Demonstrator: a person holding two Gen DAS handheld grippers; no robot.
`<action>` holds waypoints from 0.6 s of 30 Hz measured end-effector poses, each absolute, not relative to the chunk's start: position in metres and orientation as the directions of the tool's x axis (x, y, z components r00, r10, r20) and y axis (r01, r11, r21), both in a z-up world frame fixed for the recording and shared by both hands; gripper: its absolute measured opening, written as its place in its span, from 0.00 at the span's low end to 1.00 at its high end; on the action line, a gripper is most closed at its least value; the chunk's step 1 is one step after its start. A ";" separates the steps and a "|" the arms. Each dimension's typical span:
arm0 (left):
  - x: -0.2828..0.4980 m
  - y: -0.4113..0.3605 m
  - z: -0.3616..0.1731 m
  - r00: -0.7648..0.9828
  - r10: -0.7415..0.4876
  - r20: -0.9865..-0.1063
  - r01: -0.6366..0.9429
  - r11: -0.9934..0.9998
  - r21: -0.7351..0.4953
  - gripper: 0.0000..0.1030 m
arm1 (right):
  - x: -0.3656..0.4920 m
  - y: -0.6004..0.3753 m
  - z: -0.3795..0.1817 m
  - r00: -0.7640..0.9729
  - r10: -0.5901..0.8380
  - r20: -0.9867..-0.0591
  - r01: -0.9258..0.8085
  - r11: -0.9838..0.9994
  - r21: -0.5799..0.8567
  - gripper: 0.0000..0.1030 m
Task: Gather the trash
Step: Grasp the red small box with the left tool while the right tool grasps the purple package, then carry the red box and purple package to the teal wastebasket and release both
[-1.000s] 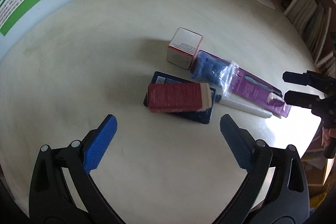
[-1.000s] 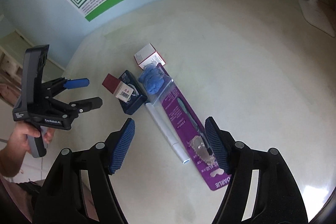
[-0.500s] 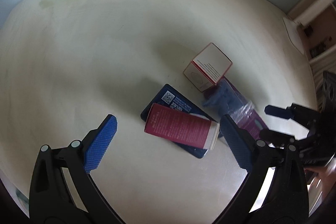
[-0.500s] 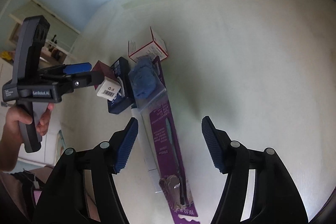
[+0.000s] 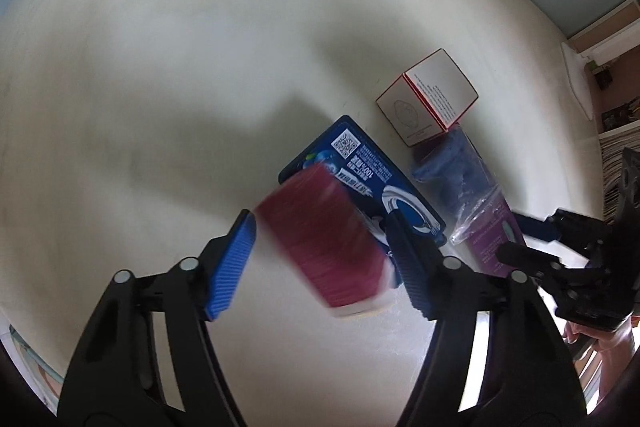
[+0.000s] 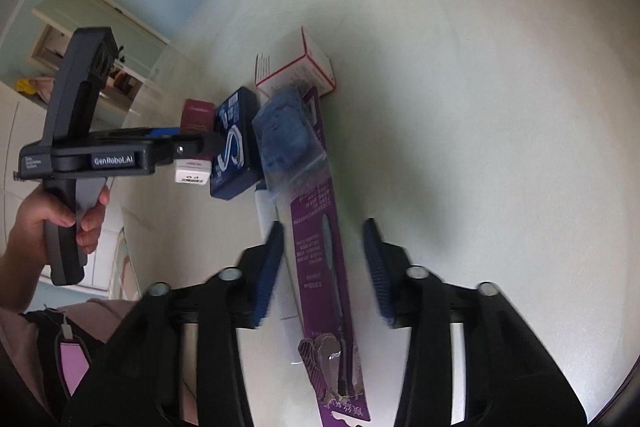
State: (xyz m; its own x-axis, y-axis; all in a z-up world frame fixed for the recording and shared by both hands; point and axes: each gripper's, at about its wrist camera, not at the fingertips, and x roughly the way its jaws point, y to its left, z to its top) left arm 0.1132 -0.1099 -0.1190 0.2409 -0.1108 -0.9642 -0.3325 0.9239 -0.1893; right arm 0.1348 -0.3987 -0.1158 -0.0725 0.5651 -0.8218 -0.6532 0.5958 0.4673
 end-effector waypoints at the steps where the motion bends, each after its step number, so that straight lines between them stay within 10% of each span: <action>1: 0.112 -0.109 -0.118 0.245 -0.109 -0.963 -0.328 0.926 -0.188 0.53 | 0.132 -0.398 -0.116 -0.064 0.559 -0.827 -0.658 0.599 0.456 0.21; 4: 0.112 -0.105 -0.113 0.267 -0.117 -0.957 -0.306 0.931 -0.199 0.37 | 0.130 -0.399 -0.114 -0.050 0.561 -0.826 -0.649 0.610 0.454 0.16; 18: 0.089 -0.087 -0.100 0.328 -0.150 -0.933 -0.213 0.950 -0.227 0.35 | 0.129 -0.415 -0.075 0.153 0.537 -0.829 -0.590 0.723 0.360 0.13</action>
